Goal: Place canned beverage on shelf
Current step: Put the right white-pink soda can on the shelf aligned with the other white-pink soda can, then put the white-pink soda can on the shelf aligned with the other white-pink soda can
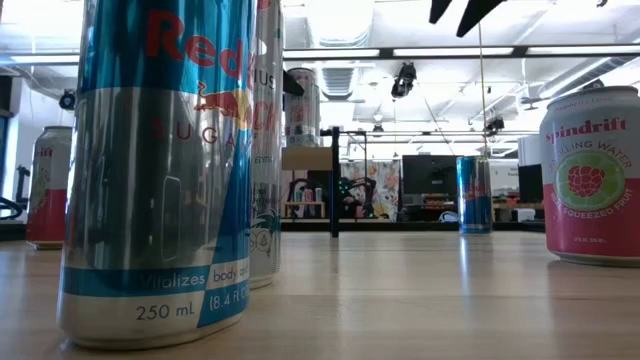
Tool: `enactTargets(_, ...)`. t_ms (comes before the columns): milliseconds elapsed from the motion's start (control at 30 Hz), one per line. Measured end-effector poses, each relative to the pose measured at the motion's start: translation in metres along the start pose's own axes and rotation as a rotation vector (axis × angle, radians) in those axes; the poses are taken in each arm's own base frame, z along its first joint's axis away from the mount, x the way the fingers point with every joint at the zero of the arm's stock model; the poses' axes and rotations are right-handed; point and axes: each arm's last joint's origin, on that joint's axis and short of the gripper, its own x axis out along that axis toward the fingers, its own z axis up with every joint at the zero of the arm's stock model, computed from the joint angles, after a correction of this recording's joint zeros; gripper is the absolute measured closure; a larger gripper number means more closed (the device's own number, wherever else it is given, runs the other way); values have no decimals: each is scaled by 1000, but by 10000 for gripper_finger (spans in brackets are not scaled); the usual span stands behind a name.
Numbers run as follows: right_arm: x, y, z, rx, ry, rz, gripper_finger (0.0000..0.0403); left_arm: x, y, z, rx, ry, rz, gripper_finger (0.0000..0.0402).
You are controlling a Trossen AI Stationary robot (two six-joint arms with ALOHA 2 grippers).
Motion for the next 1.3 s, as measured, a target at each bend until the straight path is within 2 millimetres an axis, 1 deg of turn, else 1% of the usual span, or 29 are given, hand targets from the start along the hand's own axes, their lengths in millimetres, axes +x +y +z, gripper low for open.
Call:
enactTargets(233, 2, 2, 0, -4, 2, -1, 76, -2, 0, 2, -25, 4, -19, 69)
enactTargets(400, 2, 2, 0, -7, 3, -2, 76, -13, -3, 15, -12, 28, -17, 62)
enactTargets(533, 2, 2, 0, -7, 3, -2, 76, -23, -3, 21, 16, 97, 25, 61)
enactTargets(633, 2, 2, 0, -9, 3, -2, 76, -31, 0, 20, -2, 140, 31, 61)
enactTargets(800, 2, 2, 1, -15, 1, -2, 76, -46, 10, 9, -86, 230, 61, 61)
enactTargets(900, 3, 3, 1, -16, -3, 2, 76, -59, 11, 2, -127, 262, 86, 61)
enactTargets(1000, 4, 5, 2, -7, -15, 16, 76, -74, 3, -2, -148, 287, 136, 65)
enactTargets(1100, 8, 9, 3, 4, -19, 55, 76, -91, -12, -7, -138, 320, 225, 70)
enactTargets(1200, 15, 17, 3, -12, -11, 136, 76, -109, -37, -10, -133, 252, 242, 76)
enactTargets(1300, 26, 30, 3, -42, 2, 279, 76, -122, -61, -16, -149, 139, 235, 79)
